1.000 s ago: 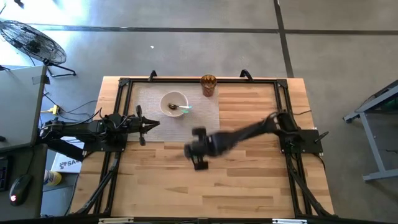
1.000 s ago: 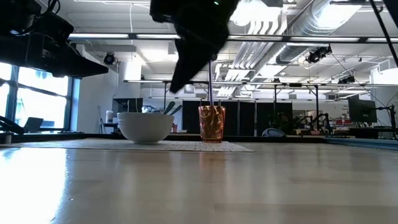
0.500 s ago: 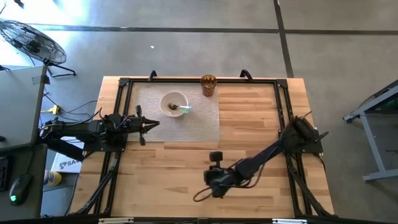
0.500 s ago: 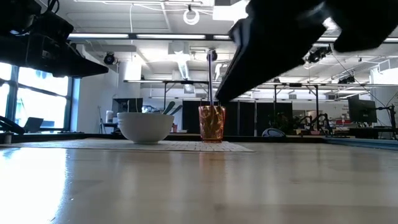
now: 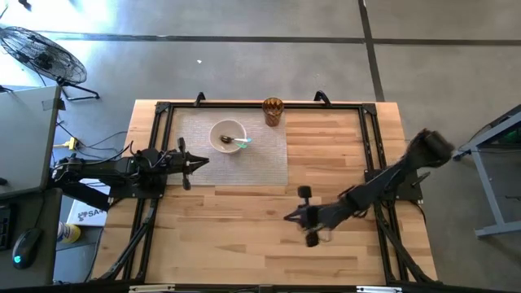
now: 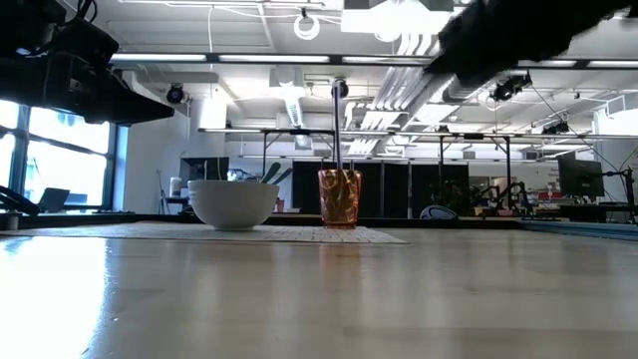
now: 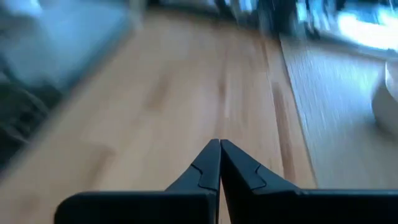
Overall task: Pick & Place Utensil
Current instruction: Return to Home Position
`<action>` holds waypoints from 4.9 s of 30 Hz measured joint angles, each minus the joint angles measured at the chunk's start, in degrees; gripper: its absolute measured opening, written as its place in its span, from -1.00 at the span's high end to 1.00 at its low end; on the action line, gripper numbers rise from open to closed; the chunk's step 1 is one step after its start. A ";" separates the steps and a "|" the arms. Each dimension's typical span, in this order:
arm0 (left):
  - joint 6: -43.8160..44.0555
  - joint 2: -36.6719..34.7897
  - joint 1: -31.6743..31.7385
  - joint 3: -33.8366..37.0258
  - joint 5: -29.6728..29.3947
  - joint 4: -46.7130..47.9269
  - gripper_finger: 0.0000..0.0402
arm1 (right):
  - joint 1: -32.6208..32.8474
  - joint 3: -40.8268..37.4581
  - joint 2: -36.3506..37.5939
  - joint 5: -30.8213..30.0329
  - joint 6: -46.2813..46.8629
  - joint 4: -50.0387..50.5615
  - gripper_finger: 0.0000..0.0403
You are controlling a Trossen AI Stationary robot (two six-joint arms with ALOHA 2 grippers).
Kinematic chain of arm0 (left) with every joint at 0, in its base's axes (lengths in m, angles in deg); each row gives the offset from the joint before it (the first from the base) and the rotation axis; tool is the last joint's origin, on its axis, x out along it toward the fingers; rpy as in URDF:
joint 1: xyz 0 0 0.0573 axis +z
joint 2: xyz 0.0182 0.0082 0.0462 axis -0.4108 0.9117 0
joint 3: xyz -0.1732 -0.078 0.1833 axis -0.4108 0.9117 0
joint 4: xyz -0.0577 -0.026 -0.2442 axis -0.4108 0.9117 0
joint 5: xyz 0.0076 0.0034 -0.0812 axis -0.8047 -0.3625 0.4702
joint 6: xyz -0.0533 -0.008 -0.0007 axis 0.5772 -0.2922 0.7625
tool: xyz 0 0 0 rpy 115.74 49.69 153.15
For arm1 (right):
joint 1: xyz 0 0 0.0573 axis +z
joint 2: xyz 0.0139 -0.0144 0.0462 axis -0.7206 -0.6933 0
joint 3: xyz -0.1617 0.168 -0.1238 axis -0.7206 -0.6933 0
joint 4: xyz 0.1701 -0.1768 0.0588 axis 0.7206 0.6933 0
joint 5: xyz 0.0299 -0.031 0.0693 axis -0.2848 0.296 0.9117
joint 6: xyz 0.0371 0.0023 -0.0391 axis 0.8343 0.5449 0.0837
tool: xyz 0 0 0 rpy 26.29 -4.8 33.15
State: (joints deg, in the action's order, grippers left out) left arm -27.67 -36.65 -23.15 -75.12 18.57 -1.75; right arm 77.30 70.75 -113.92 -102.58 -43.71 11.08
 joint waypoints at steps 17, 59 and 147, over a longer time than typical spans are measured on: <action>0.00 -0.01 0.00 -0.01 -2.37 -0.21 0.88 | -21.23 -23.28 48.43 13.83 -4.88 -7.92 0.99; 0.90 0.00 0.00 0.00 -2.27 -0.88 0.88 | -29.12 -41.93 76.15 9.98 -7.85 3.11 0.94; 5.62 -6.36 -0.01 -0.61 6.17 2.01 0.99 | -29.72 -42.02 76.12 23.25 -15.39 4.19 0.94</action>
State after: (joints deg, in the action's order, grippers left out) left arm -22.05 -43.01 -23.16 -75.72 24.74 0.26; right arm 47.58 28.73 -37.79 -79.33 -59.11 15.27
